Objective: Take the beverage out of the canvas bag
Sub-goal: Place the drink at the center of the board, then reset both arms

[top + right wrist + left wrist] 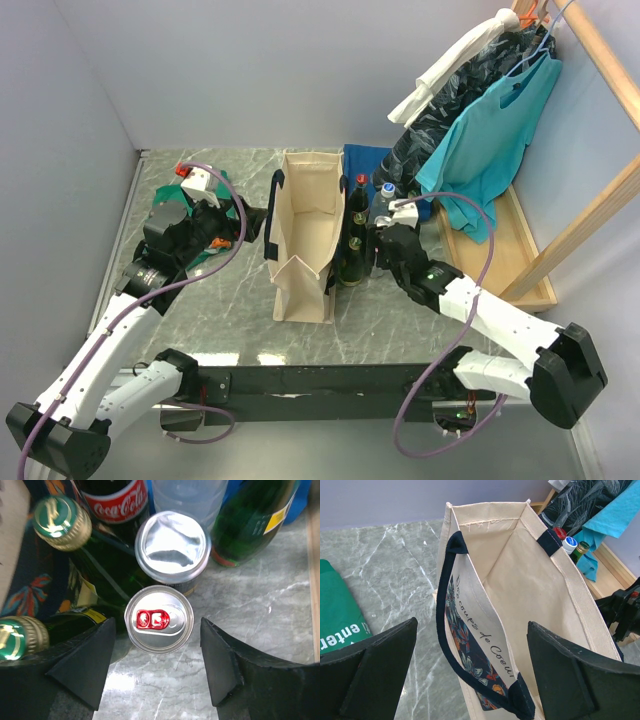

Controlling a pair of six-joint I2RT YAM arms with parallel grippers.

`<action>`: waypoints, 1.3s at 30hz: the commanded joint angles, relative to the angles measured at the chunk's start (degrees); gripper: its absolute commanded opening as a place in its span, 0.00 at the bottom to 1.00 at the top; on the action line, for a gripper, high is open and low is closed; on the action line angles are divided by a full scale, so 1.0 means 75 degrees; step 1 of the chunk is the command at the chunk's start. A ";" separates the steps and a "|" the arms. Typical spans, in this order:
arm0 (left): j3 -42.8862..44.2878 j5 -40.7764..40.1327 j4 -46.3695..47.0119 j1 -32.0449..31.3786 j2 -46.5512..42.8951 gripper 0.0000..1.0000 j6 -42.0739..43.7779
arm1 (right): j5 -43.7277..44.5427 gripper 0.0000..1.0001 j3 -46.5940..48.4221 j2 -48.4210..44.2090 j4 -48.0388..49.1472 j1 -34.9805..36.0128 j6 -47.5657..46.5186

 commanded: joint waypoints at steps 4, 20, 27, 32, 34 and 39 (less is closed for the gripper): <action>0.0090 -0.0035 0.0115 0.0038 -0.0189 0.96 0.0116 | 0.0385 0.80 0.0460 -0.0445 -0.0142 0.0081 0.0033; -0.0038 -0.0597 0.0244 0.0038 -0.0564 0.96 0.0081 | 0.1907 0.93 0.0765 -0.1360 -0.0892 0.0081 -0.0283; -0.0015 -0.1078 0.0104 0.0038 -0.0623 0.96 0.0127 | 0.2730 1.00 0.0602 -0.1582 -0.1103 -0.0024 -0.0436; 0.0126 -0.0891 -0.0002 0.0038 -0.0389 0.96 0.0139 | 0.2028 1.00 0.0472 -0.2027 -0.1022 -0.0796 -0.0155; 0.0161 -0.0798 -0.0049 0.0038 -0.0330 0.96 0.0139 | 0.1664 1.00 0.0297 -0.2214 -0.0835 -0.1277 -0.0097; 0.0173 -0.0809 -0.0084 0.0038 -0.0341 0.96 0.0127 | 0.1558 1.00 -0.0066 -0.2262 -0.0518 -0.1922 0.0021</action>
